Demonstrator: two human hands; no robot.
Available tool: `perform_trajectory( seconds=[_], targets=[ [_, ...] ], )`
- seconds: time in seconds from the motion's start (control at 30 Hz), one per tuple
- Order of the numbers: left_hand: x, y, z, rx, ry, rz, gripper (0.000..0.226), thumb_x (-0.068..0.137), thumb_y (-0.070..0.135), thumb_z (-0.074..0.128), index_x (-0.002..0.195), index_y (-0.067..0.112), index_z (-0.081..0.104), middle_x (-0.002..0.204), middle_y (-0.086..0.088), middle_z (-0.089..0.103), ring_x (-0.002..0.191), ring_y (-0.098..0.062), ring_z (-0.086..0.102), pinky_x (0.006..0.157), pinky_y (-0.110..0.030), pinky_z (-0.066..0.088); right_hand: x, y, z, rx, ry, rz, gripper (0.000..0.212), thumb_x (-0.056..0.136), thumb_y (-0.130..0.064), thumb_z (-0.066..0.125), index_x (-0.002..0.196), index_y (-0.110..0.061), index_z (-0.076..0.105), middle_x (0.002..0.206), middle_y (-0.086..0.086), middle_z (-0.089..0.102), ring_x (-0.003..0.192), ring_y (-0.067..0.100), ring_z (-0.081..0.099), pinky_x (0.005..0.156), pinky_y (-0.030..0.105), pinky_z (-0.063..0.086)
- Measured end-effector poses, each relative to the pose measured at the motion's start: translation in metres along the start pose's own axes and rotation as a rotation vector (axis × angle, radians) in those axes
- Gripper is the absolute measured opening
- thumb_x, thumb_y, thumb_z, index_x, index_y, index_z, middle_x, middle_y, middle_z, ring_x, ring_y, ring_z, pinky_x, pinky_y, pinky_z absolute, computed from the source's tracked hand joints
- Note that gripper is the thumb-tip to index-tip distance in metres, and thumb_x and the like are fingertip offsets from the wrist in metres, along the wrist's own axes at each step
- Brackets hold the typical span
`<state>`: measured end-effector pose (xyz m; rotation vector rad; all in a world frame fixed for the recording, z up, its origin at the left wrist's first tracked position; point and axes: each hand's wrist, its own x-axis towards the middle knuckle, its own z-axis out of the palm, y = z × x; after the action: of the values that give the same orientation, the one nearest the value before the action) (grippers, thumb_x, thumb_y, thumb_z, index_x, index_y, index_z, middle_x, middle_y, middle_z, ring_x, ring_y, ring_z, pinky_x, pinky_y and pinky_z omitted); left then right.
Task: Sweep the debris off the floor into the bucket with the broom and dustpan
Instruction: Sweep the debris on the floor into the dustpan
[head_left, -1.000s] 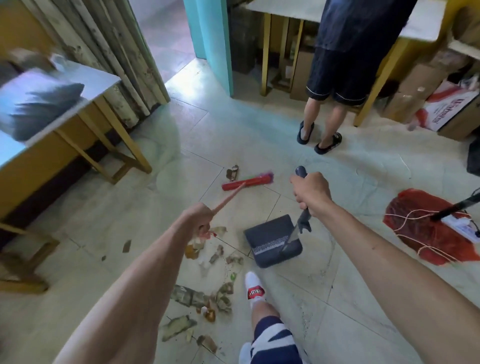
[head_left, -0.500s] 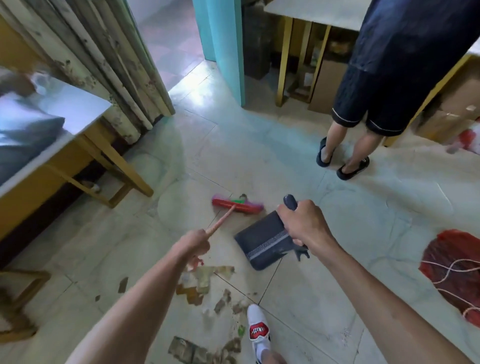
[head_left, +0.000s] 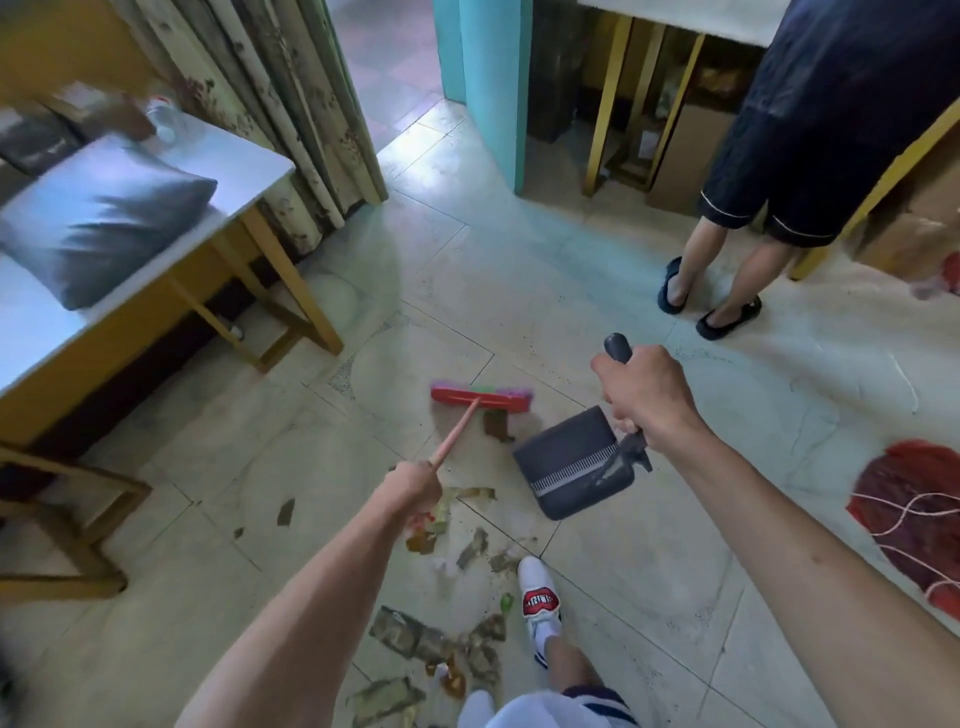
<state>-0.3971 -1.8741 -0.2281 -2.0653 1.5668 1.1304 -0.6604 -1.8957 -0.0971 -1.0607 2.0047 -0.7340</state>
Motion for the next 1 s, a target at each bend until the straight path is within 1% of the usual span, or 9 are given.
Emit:
perform_trajectory(
  seconds=[0.07,0.17,0.23,0.37,0.47,0.6,0.73,0.9,1.0],
  targets=[
    [-0.016,-0.031,0.021,0.025,-0.024,0.000,0.037,0.101,0.008,0.040,0.136,0.007,0.050,0.093,-0.009,0.066,0.053,-0.014,0.060,0.045,-0.023,0.056,-0.027,0.016,-0.002,0.007,0.049,0.007,0.025,0.083,-0.025,0.056,0.063,-0.011,0.051,0.053,0.006,0.051,0.026,0.014,0.037,0.029,0.016,0.029],
    [-0.054,-0.086,0.034,0.093,-0.083,-0.023,0.030,0.099,0.011,0.045,0.127,0.008,0.054,0.078,-0.005,0.065,0.039,-0.010,0.058,0.034,-0.018,0.047,-0.074,0.035,0.001,0.019,0.090,0.012,0.024,0.082,-0.025,0.056,0.063,-0.012,0.050,0.053,0.006,0.051,0.024,0.011,0.036,0.029,0.017,0.029],
    [-0.073,-0.120,0.023,0.108,-0.084,-0.041,0.024,0.100,0.015,0.045,0.120,0.007,0.057,0.074,-0.005,0.065,0.031,-0.007,0.054,0.030,-0.017,0.042,-0.104,0.041,0.005,0.016,0.102,0.010,0.025,0.082,-0.026,0.057,0.063,-0.011,0.051,0.053,0.007,0.051,0.023,0.010,0.035,0.029,0.016,0.030],
    [-0.109,-0.157,-0.005,0.167,-0.108,-0.013,0.030,0.103,0.029,0.048,0.116,0.005,0.061,0.065,-0.003,0.063,0.028,-0.005,0.048,0.029,-0.017,0.038,-0.163,0.047,0.020,0.009,0.128,-0.003,0.025,0.083,-0.026,0.058,0.064,-0.010,0.054,0.055,0.007,0.053,0.030,0.016,0.040,0.029,0.017,0.032],
    [-0.126,-0.164,0.016,0.175,-0.073,0.036,0.029,0.103,0.023,0.047,0.124,0.006,0.057,0.071,-0.004,0.060,0.033,-0.006,0.049,0.031,-0.017,0.040,-0.198,0.059,0.022,0.027,0.181,0.020,0.027,0.086,-0.025,0.058,0.064,-0.011,0.053,0.055,0.007,0.054,0.030,0.017,0.041,0.029,0.017,0.032],
    [-0.133,-0.181,0.072,0.183,-0.056,0.087,0.036,0.102,0.011,0.041,0.137,0.006,0.050,0.081,-0.008,0.060,0.040,-0.010,0.053,0.030,-0.016,0.041,-0.238,0.080,0.022,0.050,0.216,0.020,0.031,0.087,-0.027,0.058,0.061,-0.011,0.053,0.056,0.008,0.053,0.030,0.015,0.040,0.029,0.016,0.031],
    [-0.159,-0.212,0.110,0.243,-0.112,0.103,0.037,0.102,0.008,0.041,0.137,0.007,0.050,0.082,-0.005,0.058,0.045,-0.008,0.054,0.030,-0.013,0.040,-0.281,0.099,0.023,0.071,0.243,0.015,0.037,0.090,-0.028,0.057,0.059,-0.011,0.051,0.054,0.009,0.052,0.028,0.015,0.039,0.029,0.016,0.032],
    [-0.197,-0.244,0.084,0.218,-0.089,0.091,0.026,0.104,0.016,0.043,0.126,0.006,0.054,0.082,-0.008,0.061,0.046,-0.011,0.053,0.039,-0.020,0.048,-0.336,0.116,0.017,0.079,0.249,0.025,0.033,0.090,-0.026,0.058,0.062,-0.009,0.053,0.056,0.009,0.052,0.033,0.017,0.041,0.028,0.016,0.032],
    [-0.222,-0.254,0.073,0.241,-0.040,0.139,0.028,0.105,0.016,0.042,0.127,0.004,0.056,0.083,-0.013,0.063,0.043,-0.012,0.055,0.038,-0.020,0.049,-0.367,0.123,0.011,0.086,0.263,0.035,0.030,0.089,-0.025,0.058,0.064,-0.009,0.054,0.058,0.009,0.053,0.035,0.018,0.043,0.028,0.014,0.032]
  ],
)
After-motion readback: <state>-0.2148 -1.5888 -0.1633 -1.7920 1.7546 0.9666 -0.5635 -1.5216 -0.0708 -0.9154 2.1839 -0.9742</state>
